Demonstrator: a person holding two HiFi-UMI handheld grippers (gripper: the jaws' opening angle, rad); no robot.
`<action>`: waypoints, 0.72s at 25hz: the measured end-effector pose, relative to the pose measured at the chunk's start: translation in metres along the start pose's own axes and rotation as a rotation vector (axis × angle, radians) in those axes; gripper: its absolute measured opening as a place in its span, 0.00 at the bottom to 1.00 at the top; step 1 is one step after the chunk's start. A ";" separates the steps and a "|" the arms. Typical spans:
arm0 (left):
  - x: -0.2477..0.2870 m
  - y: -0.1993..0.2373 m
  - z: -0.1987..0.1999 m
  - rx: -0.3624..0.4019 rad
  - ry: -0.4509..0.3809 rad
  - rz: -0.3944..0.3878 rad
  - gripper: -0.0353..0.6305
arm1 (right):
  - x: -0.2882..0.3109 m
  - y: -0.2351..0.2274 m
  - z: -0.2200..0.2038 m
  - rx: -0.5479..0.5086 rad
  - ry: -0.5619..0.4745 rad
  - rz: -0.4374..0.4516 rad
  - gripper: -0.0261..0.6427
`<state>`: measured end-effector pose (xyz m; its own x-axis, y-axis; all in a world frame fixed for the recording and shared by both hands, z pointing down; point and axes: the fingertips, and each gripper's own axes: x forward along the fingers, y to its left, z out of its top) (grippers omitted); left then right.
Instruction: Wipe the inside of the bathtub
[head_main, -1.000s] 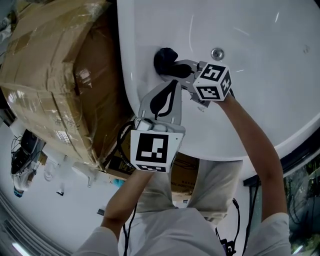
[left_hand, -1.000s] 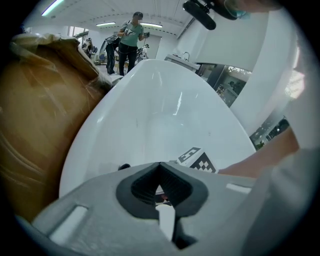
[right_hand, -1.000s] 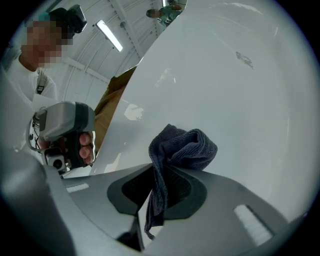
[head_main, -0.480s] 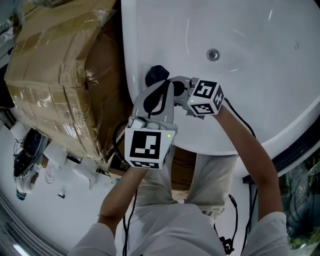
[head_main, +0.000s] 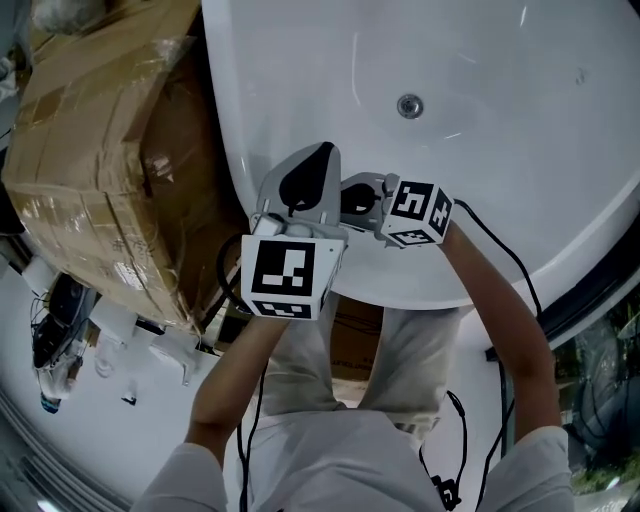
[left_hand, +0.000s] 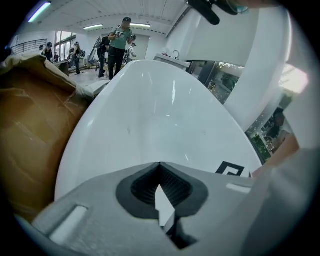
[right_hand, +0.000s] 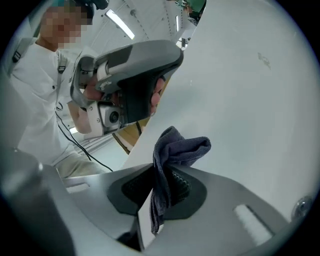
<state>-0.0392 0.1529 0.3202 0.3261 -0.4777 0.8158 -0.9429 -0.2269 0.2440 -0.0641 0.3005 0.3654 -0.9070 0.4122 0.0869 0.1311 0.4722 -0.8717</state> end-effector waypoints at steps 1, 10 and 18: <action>0.005 -0.001 -0.001 0.003 0.003 -0.003 0.05 | -0.006 -0.011 -0.002 0.002 -0.001 -0.035 0.12; 0.050 -0.006 -0.009 0.005 0.017 -0.038 0.05 | -0.052 -0.122 -0.037 0.023 0.034 -0.346 0.12; 0.098 0.002 -0.013 0.096 0.047 -0.066 0.05 | -0.067 -0.201 -0.084 0.008 0.179 -0.526 0.12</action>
<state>-0.0106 0.1169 0.4072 0.3811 -0.4195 0.8239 -0.9079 -0.3378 0.2480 0.0042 0.2433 0.5754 -0.7669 0.2485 0.5917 -0.3252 0.6444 -0.6921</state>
